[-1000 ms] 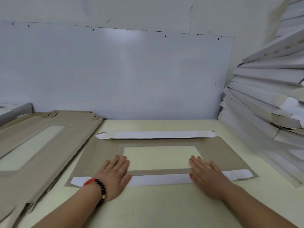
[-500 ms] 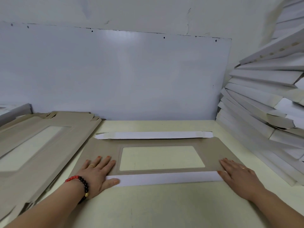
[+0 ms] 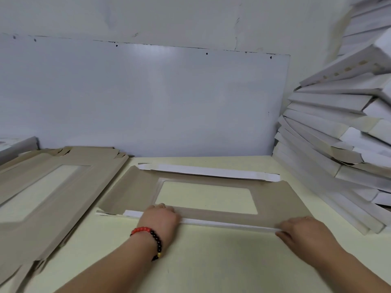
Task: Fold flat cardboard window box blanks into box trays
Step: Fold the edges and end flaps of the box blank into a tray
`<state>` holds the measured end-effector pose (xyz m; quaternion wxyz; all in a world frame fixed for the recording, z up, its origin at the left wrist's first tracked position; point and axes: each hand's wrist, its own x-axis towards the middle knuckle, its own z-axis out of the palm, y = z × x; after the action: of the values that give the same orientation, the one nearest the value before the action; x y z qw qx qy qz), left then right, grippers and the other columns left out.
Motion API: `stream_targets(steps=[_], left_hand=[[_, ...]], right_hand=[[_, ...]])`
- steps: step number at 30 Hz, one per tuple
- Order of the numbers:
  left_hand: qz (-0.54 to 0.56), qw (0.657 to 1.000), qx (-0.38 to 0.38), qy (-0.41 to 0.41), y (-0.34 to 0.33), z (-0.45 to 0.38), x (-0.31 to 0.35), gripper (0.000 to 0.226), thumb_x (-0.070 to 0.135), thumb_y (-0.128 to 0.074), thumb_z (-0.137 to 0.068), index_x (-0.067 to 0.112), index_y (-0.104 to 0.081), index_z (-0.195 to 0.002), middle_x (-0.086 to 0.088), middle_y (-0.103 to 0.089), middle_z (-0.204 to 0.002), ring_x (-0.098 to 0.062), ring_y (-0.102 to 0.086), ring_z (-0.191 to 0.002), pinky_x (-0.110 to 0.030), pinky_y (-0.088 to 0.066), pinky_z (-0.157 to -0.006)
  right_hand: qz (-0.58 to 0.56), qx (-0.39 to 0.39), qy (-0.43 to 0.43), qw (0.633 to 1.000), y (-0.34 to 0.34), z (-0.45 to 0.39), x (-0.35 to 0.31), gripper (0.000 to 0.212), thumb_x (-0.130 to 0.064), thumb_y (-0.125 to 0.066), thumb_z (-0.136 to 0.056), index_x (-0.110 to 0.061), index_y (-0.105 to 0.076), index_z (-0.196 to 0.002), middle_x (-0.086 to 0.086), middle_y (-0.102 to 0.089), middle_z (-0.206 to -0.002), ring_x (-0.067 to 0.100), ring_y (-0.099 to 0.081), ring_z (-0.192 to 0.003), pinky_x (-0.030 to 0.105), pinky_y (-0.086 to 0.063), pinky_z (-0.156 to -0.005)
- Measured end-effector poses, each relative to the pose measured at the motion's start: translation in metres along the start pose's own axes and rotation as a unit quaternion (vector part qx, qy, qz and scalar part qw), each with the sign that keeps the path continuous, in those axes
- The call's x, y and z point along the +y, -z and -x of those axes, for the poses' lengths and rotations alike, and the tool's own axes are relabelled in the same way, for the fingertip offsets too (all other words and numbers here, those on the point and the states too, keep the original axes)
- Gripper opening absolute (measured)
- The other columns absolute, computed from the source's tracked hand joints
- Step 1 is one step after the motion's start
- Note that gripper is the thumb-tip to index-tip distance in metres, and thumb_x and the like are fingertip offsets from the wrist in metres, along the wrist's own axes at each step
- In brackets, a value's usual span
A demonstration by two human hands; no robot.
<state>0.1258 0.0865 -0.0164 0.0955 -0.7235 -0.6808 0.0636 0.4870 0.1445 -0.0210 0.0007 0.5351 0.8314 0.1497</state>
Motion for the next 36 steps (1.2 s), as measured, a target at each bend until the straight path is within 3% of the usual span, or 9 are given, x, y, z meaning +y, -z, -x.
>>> stream_targets(steps=[6,10,15,20,24,26,28,31,36], left_hand=[[0.054,0.997,0.004,-0.057,0.013,-0.007,0.082,0.033,0.01,-0.043,-0.09,0.018,-0.055,-0.119,-0.008,-0.057,-0.119,-0.031,-0.049,-0.114,-0.043,-0.037,-0.095],[0.065,0.993,0.028,-0.098,0.02,-0.005,0.124,0.029,0.011,-0.04,-0.092,0.015,-0.058,-0.114,-0.011,-0.06,-0.116,-0.033,-0.052,-0.112,-0.047,-0.037,-0.094],[0.063,0.987,0.045,-0.143,0.018,-0.003,0.12,0.029,0.014,-0.042,-0.092,0.019,-0.063,-0.111,-0.009,-0.059,-0.11,-0.033,-0.051,-0.109,-0.044,-0.037,-0.094],[0.048,0.979,0.058,-0.191,0.012,0.004,0.096,0.026,0.016,-0.044,-0.091,0.015,-0.065,-0.107,-0.008,-0.06,-0.102,-0.031,-0.052,-0.102,-0.039,-0.035,-0.092],[0.039,0.96,0.098,-0.258,0.015,0.022,0.059,0.006,0.032,-0.068,-0.073,0.031,-0.071,-0.078,0.012,-0.063,-0.075,-0.011,-0.061,-0.076,-0.02,-0.046,-0.072],[0.04,0.952,0.102,-0.285,0.015,0.03,0.039,0.015,0.032,-0.079,-0.053,0.031,-0.067,-0.062,0.016,-0.057,-0.06,-0.006,-0.059,-0.06,-0.013,-0.045,-0.055],[0.032,0.946,0.112,-0.303,0.014,0.035,0.02,0.019,0.024,-0.08,-0.049,0.028,-0.064,-0.059,0.014,-0.055,-0.059,-0.008,-0.057,-0.057,-0.015,-0.043,-0.05],[0.02,0.941,0.126,-0.315,0.012,0.041,0.005,0.02,0.018,-0.079,-0.053,0.027,-0.062,-0.06,0.013,-0.055,-0.062,-0.01,-0.055,-0.058,-0.017,-0.041,-0.049],[0.022,0.949,0.141,-0.283,0.008,0.034,-0.006,0.022,0.015,-0.081,-0.052,0.026,-0.065,-0.062,0.013,-0.059,-0.063,-0.013,-0.059,-0.062,-0.018,-0.046,-0.053]], right_hand=[[0.057,-0.083,0.008,0.995,0.026,0.002,-0.057,0.03,-0.024,-0.035,-0.096,-0.027,-0.058,-0.113,-0.003,-0.066,-0.112,0.023,-0.061,-0.105,0.031,-0.034,-0.073],[0.051,-0.104,0.033,0.993,0.042,0.008,-0.095,0.032,-0.013,-0.034,-0.097,-0.028,-0.057,-0.113,0.003,-0.063,-0.122,0.026,-0.059,-0.114,0.035,-0.044,-0.09],[0.039,-0.129,0.043,0.99,0.053,0.013,-0.125,0.038,-0.006,-0.035,-0.096,-0.015,-0.062,-0.121,0.006,-0.065,-0.122,0.027,-0.062,-0.113,0.034,-0.046,-0.089],[-0.023,-0.078,0.098,0.992,0.054,0.014,-0.13,0.036,-0.035,-0.034,-0.1,-0.021,-0.061,-0.118,0.007,-0.068,-0.112,0.029,-0.064,-0.103,0.032,-0.043,-0.074],[-0.092,-0.011,0.138,0.986,0.054,0.017,-0.128,0.066,-0.061,-0.012,-0.088,-0.02,-0.061,-0.104,0.008,-0.068,-0.097,0.028,-0.065,-0.089,0.032,-0.032,-0.063],[-0.074,0.047,0.174,0.981,0.049,0.013,-0.117,0.036,-0.05,-0.042,-0.086,-0.022,-0.065,-0.089,-0.001,-0.069,-0.088,0.022,-0.067,-0.082,0.027,-0.04,-0.062],[-0.078,0.03,0.17,0.982,0.043,0.008,-0.108,0.018,-0.034,-0.06,-0.083,-0.029,-0.066,-0.1,-0.007,-0.068,-0.109,0.015,-0.066,-0.097,0.021,-0.049,-0.076],[-0.146,-0.075,0.133,0.977,0.027,0.003,-0.094,0.046,-0.04,-0.031,-0.099,-0.034,-0.035,-0.144,-0.013,-0.026,-0.157,0.012,-0.032,-0.139,0.029,-0.026,-0.112],[-0.092,-0.064,0.146,0.983,0.026,0.001,-0.096,0.064,-0.066,-0.024,-0.085,-0.029,-0.049,-0.13,-0.005,-0.048,-0.138,0.019,-0.045,-0.123,0.034,-0.035,-0.101]])
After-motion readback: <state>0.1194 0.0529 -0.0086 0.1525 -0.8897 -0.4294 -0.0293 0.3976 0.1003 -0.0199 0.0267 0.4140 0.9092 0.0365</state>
